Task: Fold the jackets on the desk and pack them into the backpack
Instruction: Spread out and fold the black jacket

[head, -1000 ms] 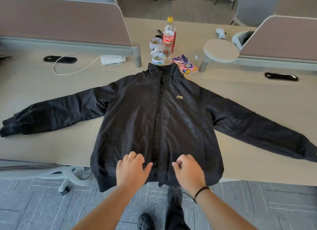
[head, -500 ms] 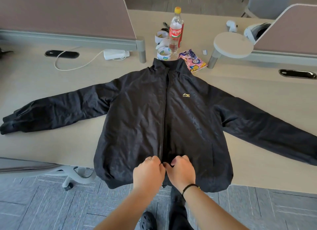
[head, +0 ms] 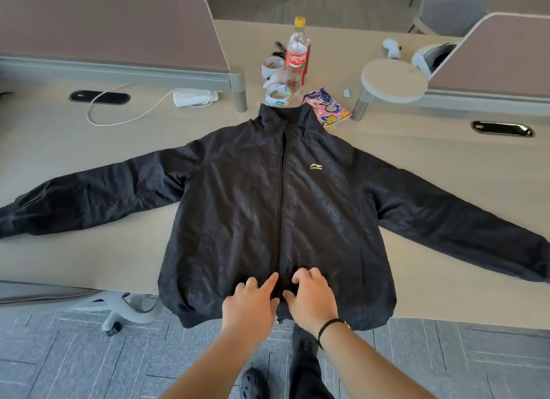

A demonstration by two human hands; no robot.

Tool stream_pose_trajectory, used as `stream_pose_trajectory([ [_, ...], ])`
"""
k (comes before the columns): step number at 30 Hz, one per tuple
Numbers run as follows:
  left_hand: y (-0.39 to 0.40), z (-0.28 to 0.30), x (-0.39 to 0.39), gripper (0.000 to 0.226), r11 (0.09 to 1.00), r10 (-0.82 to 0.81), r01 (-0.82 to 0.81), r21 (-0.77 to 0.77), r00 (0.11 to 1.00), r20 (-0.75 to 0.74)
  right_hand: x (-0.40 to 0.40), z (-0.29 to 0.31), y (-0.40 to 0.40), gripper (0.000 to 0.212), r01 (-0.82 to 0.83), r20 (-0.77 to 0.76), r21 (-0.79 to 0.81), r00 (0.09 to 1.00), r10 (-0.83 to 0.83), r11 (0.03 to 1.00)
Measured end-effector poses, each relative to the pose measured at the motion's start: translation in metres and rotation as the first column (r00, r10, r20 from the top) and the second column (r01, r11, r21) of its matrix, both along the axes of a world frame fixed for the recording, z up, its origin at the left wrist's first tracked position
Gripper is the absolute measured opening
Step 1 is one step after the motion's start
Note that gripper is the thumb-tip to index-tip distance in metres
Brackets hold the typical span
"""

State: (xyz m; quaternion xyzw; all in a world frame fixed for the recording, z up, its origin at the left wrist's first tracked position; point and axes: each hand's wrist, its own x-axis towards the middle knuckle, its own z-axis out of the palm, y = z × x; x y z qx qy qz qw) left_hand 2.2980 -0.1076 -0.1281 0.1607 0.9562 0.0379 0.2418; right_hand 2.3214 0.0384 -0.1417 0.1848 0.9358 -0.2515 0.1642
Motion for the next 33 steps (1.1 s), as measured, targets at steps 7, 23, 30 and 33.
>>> stream_pose_trajectory([
  [7,0.008,0.004,-0.009,0.061,0.961,-0.276,0.278,0.011,0.958,-0.075,0.048,0.002,0.071,0.068,0.08,-0.005,0.219,0.997,-0.081,0.973],
  [23,0.042,0.026,-0.017,0.054,0.983,-0.182,0.179,0.042,0.977,0.113,0.078,0.032,0.137,0.068,0.078,0.347,0.109,0.931,-0.112,0.991],
  [30,0.102,0.064,-0.029,0.066,0.965,-0.176,0.168,0.204,0.984,0.026,0.087,0.055,0.218,0.063,0.202,0.185,0.128,0.957,-0.223,0.971],
  [33,0.148,0.07,-0.036,0.071,0.962,-0.216,0.217,0.167,0.976,-0.03,0.086,0.054,0.269,0.067,0.141,0.13,0.191,0.977,-0.168,0.971],
])
